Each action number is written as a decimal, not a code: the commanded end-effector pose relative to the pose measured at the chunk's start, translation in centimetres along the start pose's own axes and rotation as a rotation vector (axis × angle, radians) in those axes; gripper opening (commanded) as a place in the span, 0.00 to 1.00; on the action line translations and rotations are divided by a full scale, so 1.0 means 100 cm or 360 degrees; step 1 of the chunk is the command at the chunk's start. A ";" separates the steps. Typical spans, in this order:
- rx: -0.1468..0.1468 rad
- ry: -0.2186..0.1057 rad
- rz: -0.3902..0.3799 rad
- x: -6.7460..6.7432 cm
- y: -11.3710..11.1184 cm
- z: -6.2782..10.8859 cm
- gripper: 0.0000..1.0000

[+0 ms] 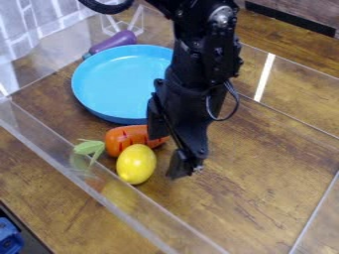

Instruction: Put the lemon on the blue tray

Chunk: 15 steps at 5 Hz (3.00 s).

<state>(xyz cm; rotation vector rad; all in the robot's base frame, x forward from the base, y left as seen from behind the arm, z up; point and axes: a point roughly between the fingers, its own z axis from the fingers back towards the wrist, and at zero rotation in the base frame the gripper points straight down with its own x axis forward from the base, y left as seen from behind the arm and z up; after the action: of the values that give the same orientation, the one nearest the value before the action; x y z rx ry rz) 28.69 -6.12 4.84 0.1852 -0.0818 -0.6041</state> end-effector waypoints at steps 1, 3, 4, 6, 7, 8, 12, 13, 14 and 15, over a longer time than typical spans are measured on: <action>0.0016 -0.0035 -0.0030 -0.002 0.016 0.005 1.00; 0.0010 0.0002 0.0041 0.013 0.016 0.005 1.00; 0.0009 0.0015 0.0047 0.013 0.016 -0.002 1.00; 0.0005 0.0042 0.0044 0.018 0.021 -0.019 1.00; 0.0005 0.0058 0.0036 0.023 0.027 -0.024 1.00; 0.0003 0.0079 0.0031 0.027 0.033 -0.029 1.00; 0.0026 0.0144 0.0230 0.025 0.022 -0.033 1.00; 0.0043 0.0141 0.0242 0.027 0.013 -0.032 1.00; 0.0056 0.0136 0.0257 0.028 0.004 -0.030 1.00; 0.0061 0.0144 0.0323 0.020 0.006 -0.033 1.00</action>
<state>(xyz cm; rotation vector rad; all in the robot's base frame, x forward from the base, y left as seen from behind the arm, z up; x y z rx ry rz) 31.82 -6.04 2.05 0.2377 -0.0374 -0.3844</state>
